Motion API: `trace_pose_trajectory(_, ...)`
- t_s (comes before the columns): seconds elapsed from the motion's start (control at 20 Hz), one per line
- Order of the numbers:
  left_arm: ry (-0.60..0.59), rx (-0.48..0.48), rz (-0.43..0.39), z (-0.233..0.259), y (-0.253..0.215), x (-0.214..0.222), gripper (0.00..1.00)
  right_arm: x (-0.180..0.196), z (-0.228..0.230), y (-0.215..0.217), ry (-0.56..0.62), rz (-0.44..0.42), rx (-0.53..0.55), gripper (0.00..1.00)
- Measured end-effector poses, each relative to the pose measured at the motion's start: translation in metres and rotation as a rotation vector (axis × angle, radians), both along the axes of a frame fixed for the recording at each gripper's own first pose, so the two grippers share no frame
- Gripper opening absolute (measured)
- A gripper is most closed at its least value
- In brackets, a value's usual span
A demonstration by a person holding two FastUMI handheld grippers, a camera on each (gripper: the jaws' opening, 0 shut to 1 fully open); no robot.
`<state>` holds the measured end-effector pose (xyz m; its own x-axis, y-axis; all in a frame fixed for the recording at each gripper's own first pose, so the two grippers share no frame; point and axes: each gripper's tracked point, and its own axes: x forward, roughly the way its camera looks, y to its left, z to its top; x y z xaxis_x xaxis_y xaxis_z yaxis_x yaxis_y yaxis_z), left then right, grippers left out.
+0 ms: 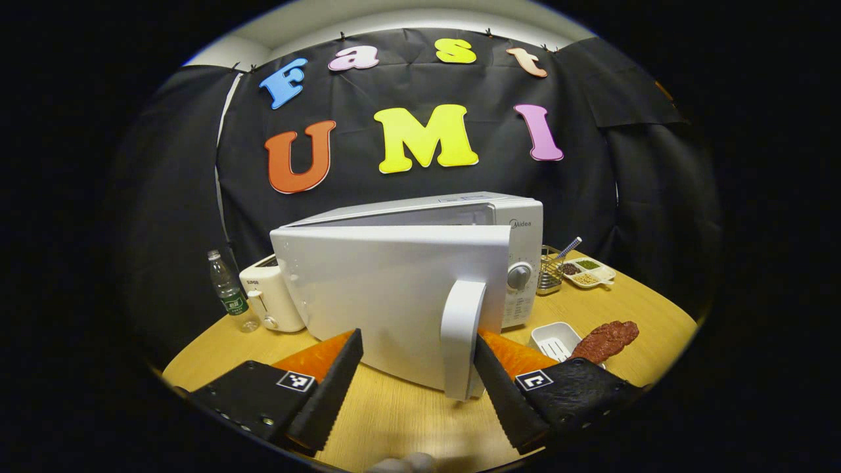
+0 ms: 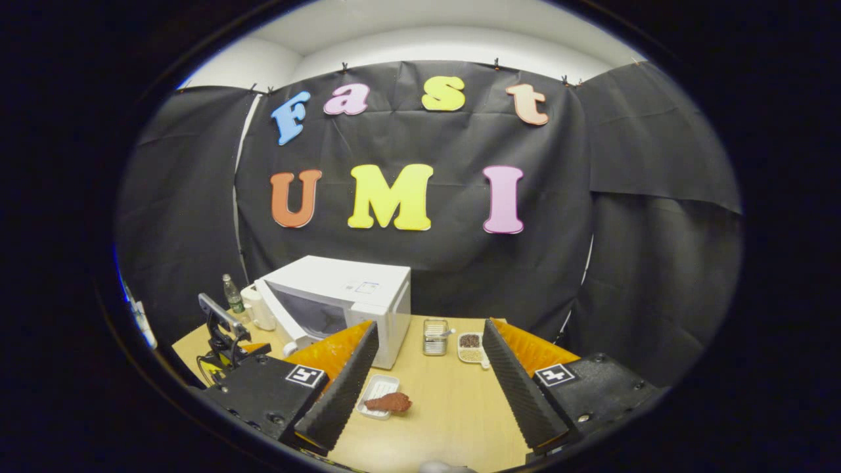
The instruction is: Open the microwave oven with the left hand, put the food in, and close the microwave oven.
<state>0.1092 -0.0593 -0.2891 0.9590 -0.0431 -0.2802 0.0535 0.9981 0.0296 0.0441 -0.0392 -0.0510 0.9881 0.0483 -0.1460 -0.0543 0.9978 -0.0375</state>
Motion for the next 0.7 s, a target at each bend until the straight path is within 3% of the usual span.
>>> trace_pose_trajectory(0.15,-0.024,0.028,0.003,0.011,0.014,-0.018,0.96,-0.008,-0.003,0.008,0.003,0.001,-0.003,0.92)
trace_pose_trajectory(0.2,-0.042,0.034,0.006,0.018,0.019,-0.021,0.96,-0.010,-0.004,0.012,0.002,0.005,0.004,1.00)
trace_pose_trajectory(0.55,-0.016,0.063,0.031,0.021,0.070,-0.070,0.96,-0.028,-0.015,0.046,0.009,0.035,0.011,1.00)
trace_pose_trajectory(0.6,-0.014,0.068,0.039,0.020,0.080,-0.077,0.96,-0.031,-0.018,0.050,0.011,0.039,0.011,0.92)
trace_pose_trajectory(0.65,-0.010,0.070,0.050,0.019,0.091,-0.085,0.96,-0.035,-0.021,0.055,0.016,0.041,0.013,1.00)
trace_pose_trajectory(0.7,-0.005,0.072,0.062,0.019,0.102,-0.091,0.96,-0.039,-0.023,0.059,0.018,0.042,0.017,0.92)
